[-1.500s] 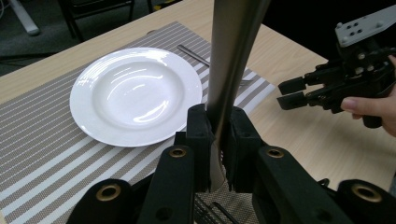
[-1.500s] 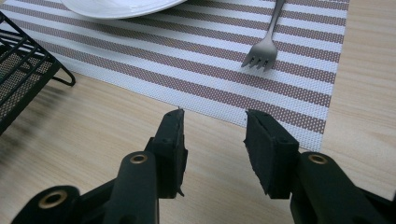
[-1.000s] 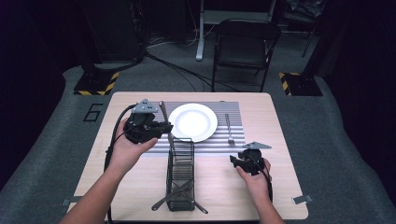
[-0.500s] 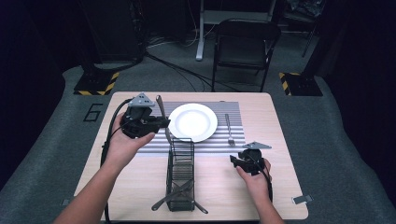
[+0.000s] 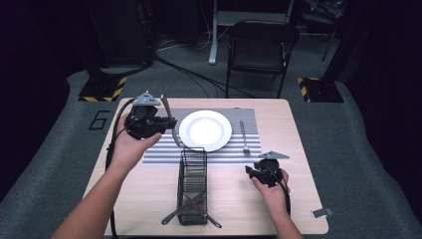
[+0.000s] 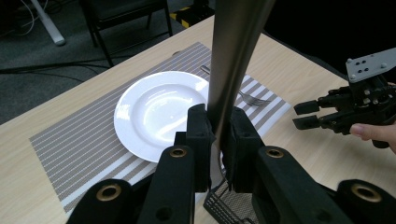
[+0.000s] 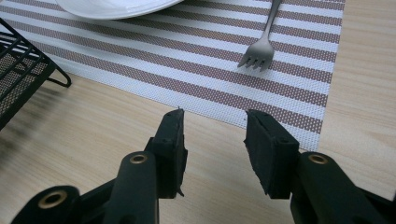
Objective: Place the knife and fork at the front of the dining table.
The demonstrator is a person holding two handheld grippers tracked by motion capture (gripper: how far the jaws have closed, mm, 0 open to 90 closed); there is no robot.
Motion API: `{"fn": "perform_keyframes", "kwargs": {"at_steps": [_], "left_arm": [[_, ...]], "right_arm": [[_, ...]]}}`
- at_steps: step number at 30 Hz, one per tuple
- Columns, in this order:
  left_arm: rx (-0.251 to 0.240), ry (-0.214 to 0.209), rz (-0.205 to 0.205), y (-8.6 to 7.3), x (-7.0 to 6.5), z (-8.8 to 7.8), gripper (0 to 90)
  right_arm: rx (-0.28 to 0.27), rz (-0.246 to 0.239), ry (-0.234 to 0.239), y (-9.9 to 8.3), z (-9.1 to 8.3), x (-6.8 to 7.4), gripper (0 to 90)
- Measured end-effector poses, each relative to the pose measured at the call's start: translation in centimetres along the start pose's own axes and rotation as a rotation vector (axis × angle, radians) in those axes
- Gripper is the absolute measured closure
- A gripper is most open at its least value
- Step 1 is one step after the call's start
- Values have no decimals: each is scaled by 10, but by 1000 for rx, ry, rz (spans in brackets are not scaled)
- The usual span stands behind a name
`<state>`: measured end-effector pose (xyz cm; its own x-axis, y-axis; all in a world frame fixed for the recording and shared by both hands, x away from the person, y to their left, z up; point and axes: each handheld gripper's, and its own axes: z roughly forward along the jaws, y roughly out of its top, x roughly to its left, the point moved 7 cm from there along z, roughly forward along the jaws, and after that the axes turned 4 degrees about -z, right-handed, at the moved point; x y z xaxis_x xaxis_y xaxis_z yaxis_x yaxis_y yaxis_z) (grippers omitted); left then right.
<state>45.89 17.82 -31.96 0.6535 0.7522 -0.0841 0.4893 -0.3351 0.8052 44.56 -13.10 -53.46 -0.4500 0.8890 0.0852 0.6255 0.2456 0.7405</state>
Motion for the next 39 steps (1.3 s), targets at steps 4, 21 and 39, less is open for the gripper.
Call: {"fn": "perform_keyframes", "kwargs": {"at_steps": [4,21,39], "left_arm": [[1,8,-3,0,6,3,816],[-5,55,-51,-14,34,18,817],[13,113,-93,-41,63,39,819]], "right_arm": [[-2,3,2,0,0,0,572],[-2,4,1,0,0,0,572],[-4,-1,-1,0,1,-1,572]]}}
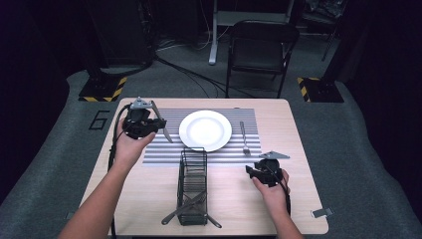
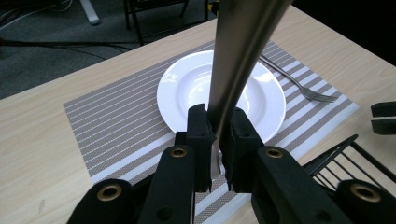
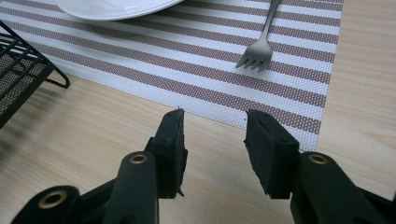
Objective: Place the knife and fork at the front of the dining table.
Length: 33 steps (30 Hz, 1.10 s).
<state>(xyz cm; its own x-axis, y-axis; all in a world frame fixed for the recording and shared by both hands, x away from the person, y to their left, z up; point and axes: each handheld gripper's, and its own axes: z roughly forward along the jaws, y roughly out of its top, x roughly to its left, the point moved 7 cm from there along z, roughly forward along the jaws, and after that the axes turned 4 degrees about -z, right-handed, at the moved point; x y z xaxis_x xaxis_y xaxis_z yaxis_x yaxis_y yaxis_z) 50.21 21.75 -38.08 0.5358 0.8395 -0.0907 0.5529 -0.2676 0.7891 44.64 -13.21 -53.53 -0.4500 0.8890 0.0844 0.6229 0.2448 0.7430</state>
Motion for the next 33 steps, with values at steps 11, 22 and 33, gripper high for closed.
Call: {"fn": "perform_keyframes", "kwargs": {"at_steps": [11,22,33], "left_arm": [[30,20,-34,-18,11,11,821],[56,30,-63,-33,21,17,822],[90,42,-88,-56,29,18,822]], "right_arm": [[1,6,0,0,0,1,571],[1,5,2,0,0,1,571],[3,5,3,0,1,2,572]]}}
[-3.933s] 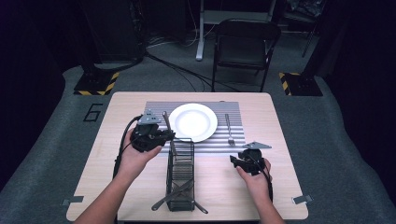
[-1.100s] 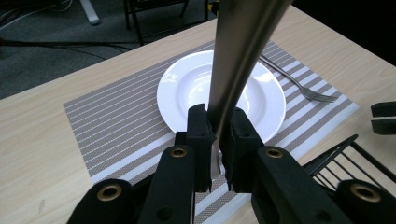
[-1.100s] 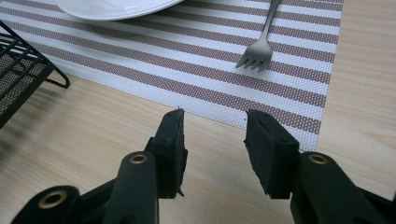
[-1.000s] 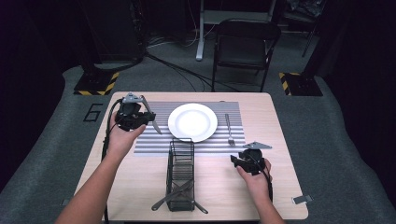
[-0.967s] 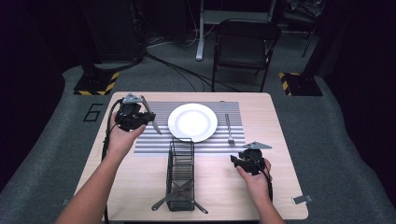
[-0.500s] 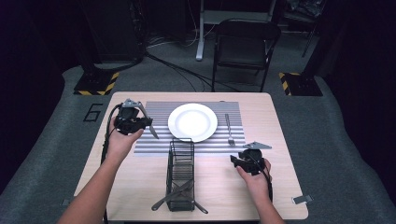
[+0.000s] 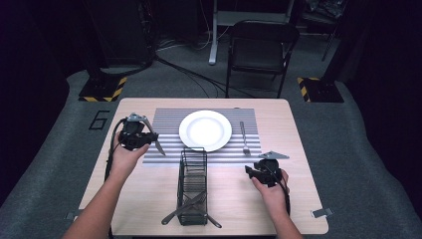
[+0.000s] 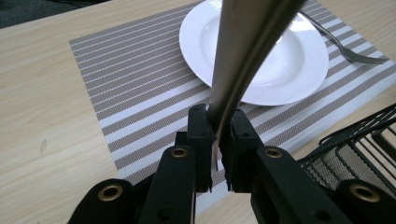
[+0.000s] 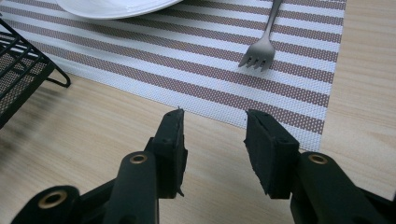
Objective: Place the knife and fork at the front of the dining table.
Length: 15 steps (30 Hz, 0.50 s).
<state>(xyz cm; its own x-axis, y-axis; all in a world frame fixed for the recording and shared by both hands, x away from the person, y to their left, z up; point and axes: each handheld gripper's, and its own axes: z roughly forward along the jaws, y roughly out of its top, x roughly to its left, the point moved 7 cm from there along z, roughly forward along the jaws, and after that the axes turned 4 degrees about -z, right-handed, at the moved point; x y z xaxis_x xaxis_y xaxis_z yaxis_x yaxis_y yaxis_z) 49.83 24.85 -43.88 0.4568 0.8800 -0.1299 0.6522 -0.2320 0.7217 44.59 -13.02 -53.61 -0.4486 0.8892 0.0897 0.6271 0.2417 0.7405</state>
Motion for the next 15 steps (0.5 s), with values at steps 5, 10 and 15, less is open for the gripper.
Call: {"fn": "perform_keyframes", "kwargs": {"at_steps": [5,10,15], "left_arm": [[9,-5,0,-6,2,-1,823],[9,-2,-7,-12,3,-1,823],[25,-2,-35,-16,5,3,823]], "right_arm": [[0,-2,-1,0,0,0,571],[0,2,0,0,0,0,572],[-1,4,-1,0,0,1,571]]}}
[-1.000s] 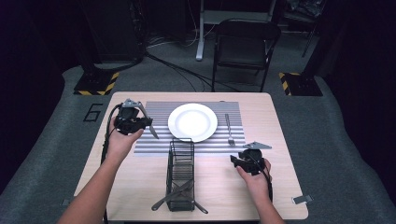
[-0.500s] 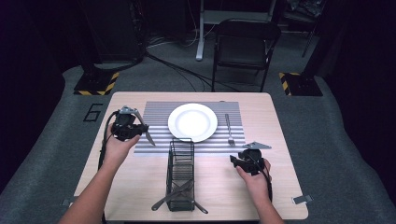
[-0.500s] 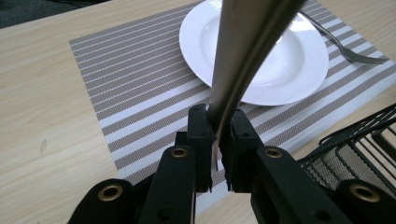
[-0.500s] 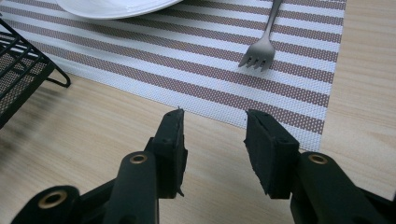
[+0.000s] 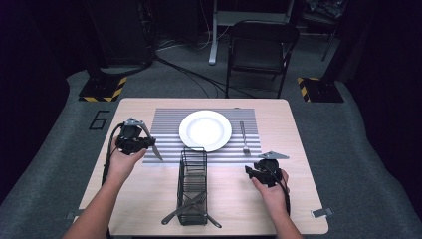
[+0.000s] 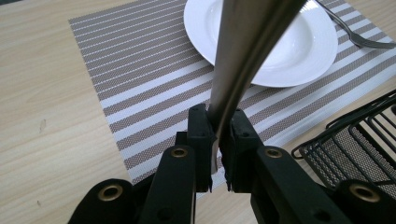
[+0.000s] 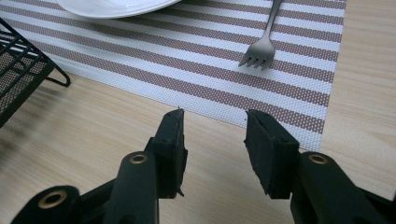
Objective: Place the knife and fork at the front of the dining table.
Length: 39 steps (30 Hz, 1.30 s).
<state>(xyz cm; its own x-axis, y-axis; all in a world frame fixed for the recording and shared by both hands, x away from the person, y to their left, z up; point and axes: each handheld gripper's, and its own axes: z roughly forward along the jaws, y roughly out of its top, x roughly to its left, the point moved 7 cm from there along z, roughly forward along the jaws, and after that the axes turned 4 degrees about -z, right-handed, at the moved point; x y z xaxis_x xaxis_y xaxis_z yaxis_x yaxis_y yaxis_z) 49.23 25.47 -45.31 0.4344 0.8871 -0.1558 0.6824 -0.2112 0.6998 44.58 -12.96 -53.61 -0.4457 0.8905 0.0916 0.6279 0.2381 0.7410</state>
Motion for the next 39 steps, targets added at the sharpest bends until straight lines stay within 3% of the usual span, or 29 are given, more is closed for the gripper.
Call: {"fn": "perform_keyframes", "kwargs": {"at_steps": [5,8,9,16,31,39], "left_arm": [[-16,1,1,2,2,2,822],[-19,1,-19,3,2,4,822],[-13,2,-1,4,3,5,822],[-25,22,2,10,4,11,821],[-87,35,-45,19,6,28,823],[-100,36,-42,21,6,34,823]], "right_arm": [[2,-5,1,0,0,-1,570],[3,-4,1,0,0,-1,569],[1,-4,1,0,0,-1,568],[1,-4,0,0,0,-1,568],[-5,-5,0,0,0,-2,568],[1,-1,5,-1,1,-1,567]]}}
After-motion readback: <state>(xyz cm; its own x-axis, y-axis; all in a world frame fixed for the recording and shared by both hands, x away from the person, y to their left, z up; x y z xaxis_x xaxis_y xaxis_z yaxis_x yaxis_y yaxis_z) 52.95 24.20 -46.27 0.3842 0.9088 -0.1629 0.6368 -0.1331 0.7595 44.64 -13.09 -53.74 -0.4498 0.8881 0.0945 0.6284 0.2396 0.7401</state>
